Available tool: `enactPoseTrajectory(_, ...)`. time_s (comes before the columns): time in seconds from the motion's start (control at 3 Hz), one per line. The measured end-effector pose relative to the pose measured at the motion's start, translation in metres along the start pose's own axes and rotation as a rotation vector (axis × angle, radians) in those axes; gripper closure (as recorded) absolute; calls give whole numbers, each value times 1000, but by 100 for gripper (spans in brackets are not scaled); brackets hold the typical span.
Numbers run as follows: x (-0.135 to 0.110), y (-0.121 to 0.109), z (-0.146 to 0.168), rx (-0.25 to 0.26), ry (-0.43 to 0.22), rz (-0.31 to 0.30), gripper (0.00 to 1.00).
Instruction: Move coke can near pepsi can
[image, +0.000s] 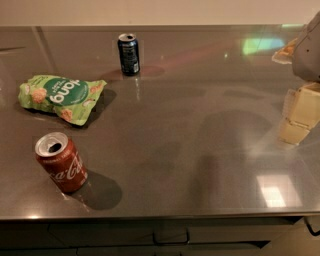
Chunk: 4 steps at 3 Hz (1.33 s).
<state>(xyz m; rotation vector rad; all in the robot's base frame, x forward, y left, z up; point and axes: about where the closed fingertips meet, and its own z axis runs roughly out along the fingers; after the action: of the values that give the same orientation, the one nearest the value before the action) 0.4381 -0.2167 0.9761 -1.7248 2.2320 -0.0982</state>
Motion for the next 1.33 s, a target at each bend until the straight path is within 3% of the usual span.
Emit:
enactPoseTrajectory(0.67,-8,-4,3,-14,-9,0,0)
enactPoseTrajectory(1.33,-73,-1,45,-95,-171,-58,0)
